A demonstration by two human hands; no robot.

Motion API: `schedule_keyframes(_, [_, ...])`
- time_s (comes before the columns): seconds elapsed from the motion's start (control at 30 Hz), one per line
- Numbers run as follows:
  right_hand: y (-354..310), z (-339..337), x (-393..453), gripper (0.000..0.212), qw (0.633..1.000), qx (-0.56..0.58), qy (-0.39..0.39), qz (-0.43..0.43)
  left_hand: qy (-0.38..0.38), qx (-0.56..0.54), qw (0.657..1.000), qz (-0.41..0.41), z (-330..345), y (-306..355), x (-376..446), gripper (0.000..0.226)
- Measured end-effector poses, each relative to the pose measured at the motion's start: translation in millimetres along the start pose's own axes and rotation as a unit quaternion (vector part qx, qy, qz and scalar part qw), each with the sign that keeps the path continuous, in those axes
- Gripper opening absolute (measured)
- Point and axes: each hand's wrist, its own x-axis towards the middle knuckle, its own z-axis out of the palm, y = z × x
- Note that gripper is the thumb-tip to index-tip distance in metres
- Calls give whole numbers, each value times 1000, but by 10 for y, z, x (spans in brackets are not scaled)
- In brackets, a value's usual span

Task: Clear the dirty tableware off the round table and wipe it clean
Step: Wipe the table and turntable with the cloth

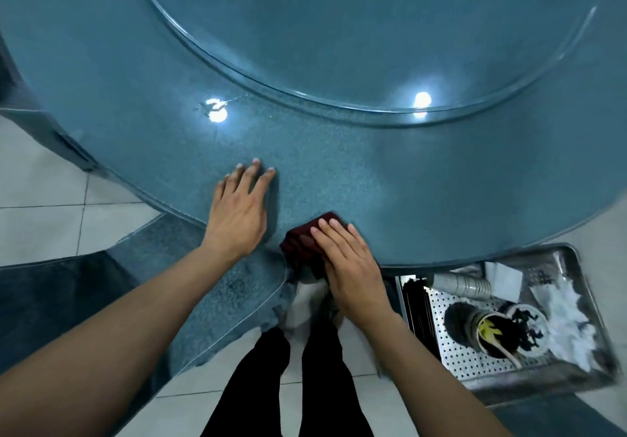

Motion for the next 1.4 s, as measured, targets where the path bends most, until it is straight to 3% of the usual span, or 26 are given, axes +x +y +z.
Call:
schedule_keyframes(0.1, [42, -117, 108, 45, 998, 15, 21, 55, -13, -13, 1000, 11, -86, 84, -25, 60])
schedule_keyframes(0.27, [108, -448, 389, 47, 992, 19, 37, 123, 18, -61, 996, 68, -338, 265, 85, 38])
schedule_keyframes(0.57, [591, -1014, 1016, 49, 984, 48, 93, 146, 34, -66, 992, 99, -575, 612, 644, 4])
schedule_keyframes(0.8, [1558, -1347, 1867, 49, 988, 37, 97, 118, 53, -49, 995, 66, -472, 962, 1306, 35])
schedule_keyframes(1.1, [2895, -1538, 2956, 50, 987, -25, 118, 108, 63, -7, 998, 1, -336, 1449, 2235, 48])
schedule_keyframes(1.2, [3278, -1510, 3117, 51, 985, -67, 56, 150, 53, 8, 998, -23, -314, 1369, 2455, 53])
schedule_keyframes(1.3, [3519, -1396, 3144, 63, 984, -125, -36, 121, 59, 14, 997, -53, -304, 1163, 2596, 58])
schedule_keyframes(1.4, [3568, -1314, 3182, 64, 980, -142, -19, 138, 82, 9, 991, -109, -311, 824, 2702, 59])
